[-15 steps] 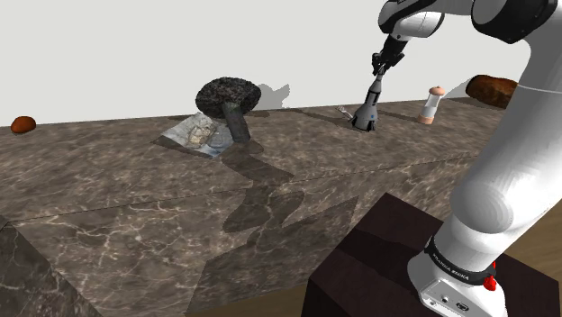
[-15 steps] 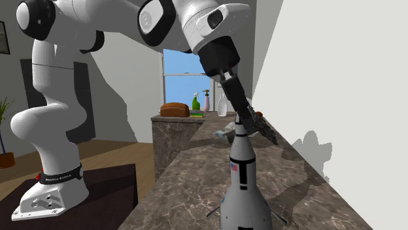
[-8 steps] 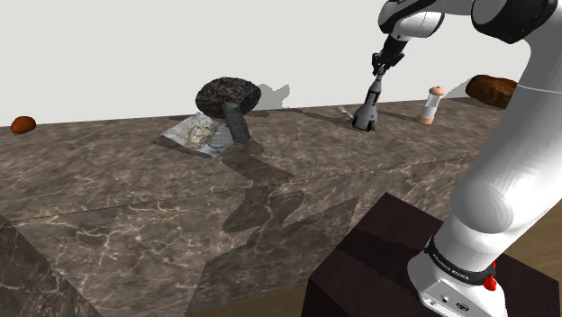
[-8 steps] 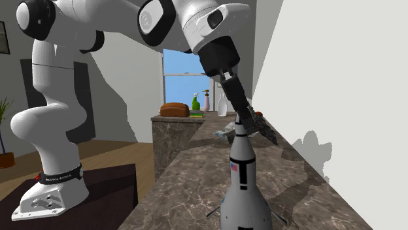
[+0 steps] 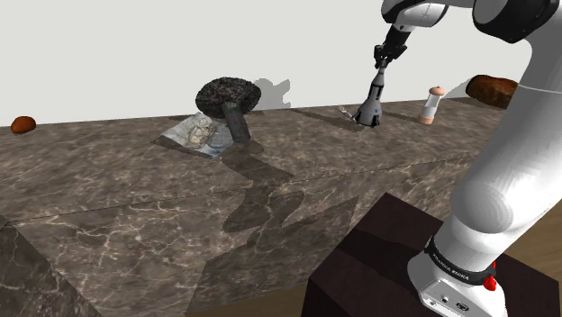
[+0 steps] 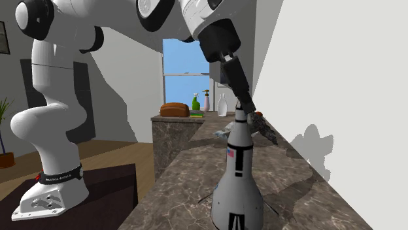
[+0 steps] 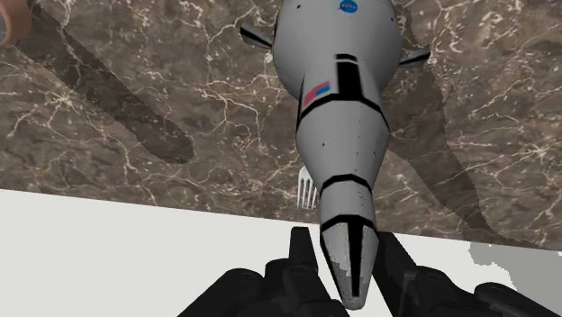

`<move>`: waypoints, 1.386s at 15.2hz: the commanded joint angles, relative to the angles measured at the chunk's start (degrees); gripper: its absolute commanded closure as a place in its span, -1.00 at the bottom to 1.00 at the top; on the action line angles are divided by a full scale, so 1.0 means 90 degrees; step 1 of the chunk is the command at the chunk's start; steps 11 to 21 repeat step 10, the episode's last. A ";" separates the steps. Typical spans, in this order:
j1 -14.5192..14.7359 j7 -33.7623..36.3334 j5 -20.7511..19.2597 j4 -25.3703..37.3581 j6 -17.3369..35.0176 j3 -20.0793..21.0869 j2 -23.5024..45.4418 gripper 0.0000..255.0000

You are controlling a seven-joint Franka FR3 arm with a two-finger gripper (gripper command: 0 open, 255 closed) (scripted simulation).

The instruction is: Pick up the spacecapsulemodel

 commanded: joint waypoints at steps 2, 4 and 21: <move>0.0000 0.0039 -0.0033 0.0249 -0.0254 -0.0006 -0.0021 1.00; -0.0006 0.0055 -0.0042 0.0424 -0.0425 -0.0011 -0.0018 1.00; -0.0024 0.0078 -0.0046 0.0812 -0.0788 -0.0022 0.0010 1.00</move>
